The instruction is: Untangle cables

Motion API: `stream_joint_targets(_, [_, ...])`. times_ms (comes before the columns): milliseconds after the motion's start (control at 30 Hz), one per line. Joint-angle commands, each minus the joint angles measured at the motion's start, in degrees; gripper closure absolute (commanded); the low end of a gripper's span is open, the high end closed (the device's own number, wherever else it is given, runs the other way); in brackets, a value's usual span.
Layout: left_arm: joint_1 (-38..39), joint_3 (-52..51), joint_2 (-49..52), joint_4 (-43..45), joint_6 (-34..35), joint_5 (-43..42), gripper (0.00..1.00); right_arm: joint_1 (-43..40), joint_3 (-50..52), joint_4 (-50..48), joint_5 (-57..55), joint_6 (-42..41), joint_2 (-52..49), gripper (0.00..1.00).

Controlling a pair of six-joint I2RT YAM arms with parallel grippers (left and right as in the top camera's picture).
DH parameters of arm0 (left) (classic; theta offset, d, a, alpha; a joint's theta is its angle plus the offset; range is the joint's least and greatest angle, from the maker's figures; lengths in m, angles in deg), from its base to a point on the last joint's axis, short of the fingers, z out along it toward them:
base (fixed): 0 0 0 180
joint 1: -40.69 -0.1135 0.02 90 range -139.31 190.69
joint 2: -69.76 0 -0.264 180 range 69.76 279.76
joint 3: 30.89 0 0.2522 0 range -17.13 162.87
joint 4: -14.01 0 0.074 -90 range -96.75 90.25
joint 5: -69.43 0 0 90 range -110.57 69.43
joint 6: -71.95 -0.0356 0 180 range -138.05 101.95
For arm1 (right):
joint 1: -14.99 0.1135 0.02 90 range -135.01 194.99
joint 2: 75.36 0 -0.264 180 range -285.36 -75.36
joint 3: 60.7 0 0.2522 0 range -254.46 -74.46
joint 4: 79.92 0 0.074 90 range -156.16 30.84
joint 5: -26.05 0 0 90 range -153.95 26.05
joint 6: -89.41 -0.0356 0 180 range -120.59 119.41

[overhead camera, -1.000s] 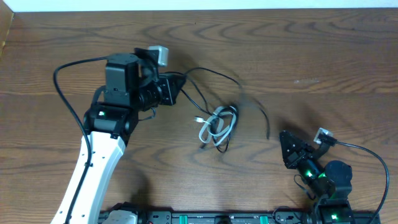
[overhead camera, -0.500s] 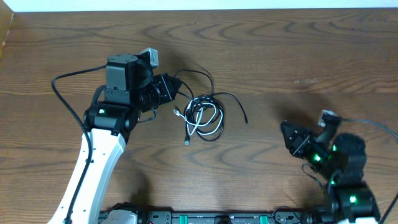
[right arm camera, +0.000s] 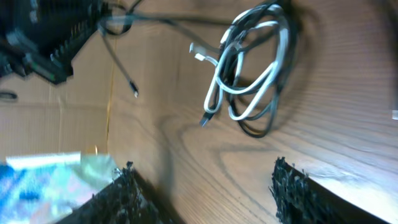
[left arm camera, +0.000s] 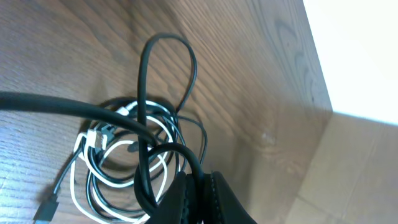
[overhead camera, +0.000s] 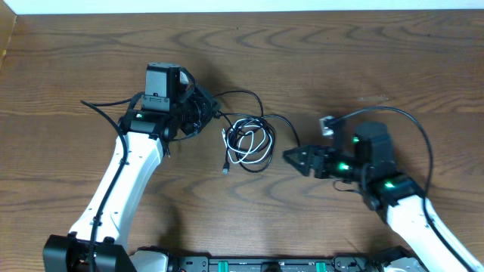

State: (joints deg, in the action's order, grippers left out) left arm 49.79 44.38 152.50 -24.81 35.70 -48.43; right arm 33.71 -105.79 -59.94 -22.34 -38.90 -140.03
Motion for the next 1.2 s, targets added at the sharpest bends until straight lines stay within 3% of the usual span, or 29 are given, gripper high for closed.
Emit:
stream_joint_targets(0, [-0.15, 0.26, 0.0, 0.31, 1.75, 5.66, 0.92, 5.01, -0.81, -4.74, -4.02, -0.02, -4.61, 0.32])
stream_joint_targets(167, [-0.15, 0.26, 0.0, 0.31, -0.11, 8.04, 0.92, 11.63, -0.81, -11.26, -14.43, -5.29, -11.19, 0.33])
stream_joint_targets(433, [-0.15, 0.26, 0.0, 0.26, -0.11, 8.07, 0.92, 20.17, -0.81, -29.9, -22.86, -8.61, -23.26, 0.33])
stream_joint_targets(767, [-0.15, 0.26, 0.0, 0.0, -0.13, 8.07, 0.92, 23.39, -1.18, -48.13, -32.24, -19.15, -38.45, 0.44])
stream_joint_targets(833, [-0.15, 0.26, 0.0, -0.37, -0.15, 8.07, 0.92, 23.39, -1.84, -51.47, -31.65, -19.17, -40.59, 0.55])
stream_joint_targets(900, [-0.15, 0.26, 0.0, -0.63, -1.31, 8.07, 0.92, 23.39, -2.43, -53.13, -30.42, -19.1, -41.42, 0.78])
stream_joint_targets(967, [-0.15, 0.26, 0.0, -0.81, -3.61, 8.07, 0.92, 23.28, -2.62, -53.16, -29.27, -18.84, -41.33, 0.95])
stream_joint_targets(1000, [-0.15, 0.26, 0.0, -1.03, -4.39, 8.04, 0.92, 23.12, -2.62, -53.02, -28.33, -18.27, -41.07, 0.99])
stream_joint_targets(1167, [-0.15, 0.26, 0.0, -1.9, -5.09, 8.02, 0.92, 21.35, -2.62, -47.58, -23.52, -13.29, -38.58, 0.99])
